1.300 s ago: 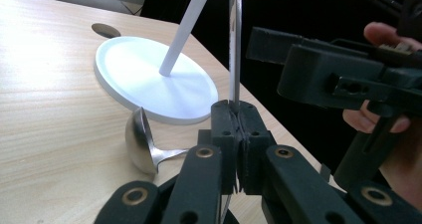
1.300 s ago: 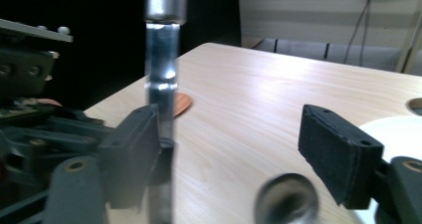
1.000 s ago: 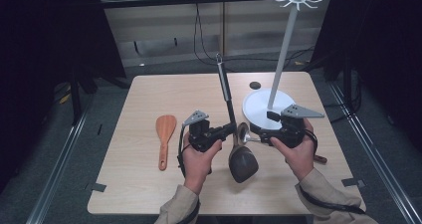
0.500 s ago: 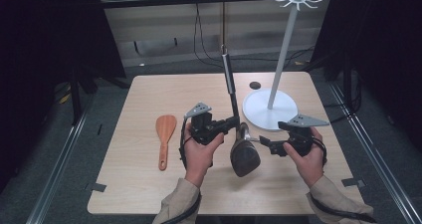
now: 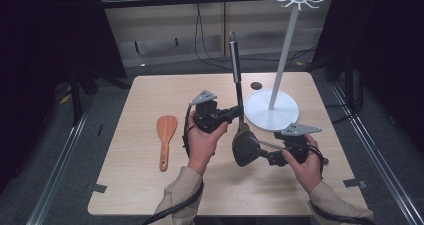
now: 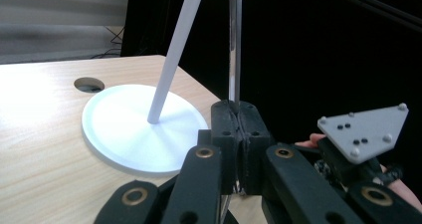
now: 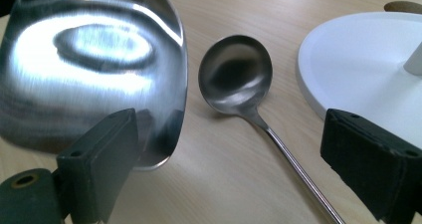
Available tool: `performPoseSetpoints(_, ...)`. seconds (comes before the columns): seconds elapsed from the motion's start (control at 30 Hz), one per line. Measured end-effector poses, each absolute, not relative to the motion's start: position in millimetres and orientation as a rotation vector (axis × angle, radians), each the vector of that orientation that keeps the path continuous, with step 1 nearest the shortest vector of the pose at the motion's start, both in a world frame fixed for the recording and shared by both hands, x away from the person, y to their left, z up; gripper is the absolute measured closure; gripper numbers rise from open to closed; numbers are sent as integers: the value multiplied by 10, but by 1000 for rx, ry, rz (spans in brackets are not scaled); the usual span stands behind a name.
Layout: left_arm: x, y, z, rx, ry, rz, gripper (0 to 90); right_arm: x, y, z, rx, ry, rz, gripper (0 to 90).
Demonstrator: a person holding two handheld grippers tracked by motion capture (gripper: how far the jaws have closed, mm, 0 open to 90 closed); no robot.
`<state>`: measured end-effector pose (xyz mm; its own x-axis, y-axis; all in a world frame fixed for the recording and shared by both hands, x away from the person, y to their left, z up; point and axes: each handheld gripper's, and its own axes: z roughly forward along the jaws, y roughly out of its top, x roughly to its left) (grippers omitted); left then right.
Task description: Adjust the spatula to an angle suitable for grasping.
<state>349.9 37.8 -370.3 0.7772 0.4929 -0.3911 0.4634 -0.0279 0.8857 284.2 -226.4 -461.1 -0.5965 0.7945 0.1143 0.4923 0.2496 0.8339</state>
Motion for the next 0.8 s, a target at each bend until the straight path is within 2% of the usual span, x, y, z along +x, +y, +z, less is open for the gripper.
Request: performPoseSetpoints(0.8,3706,14,-3580,1673,691,38,880,2677,-2259,-4670,1118,2266,1224,70)
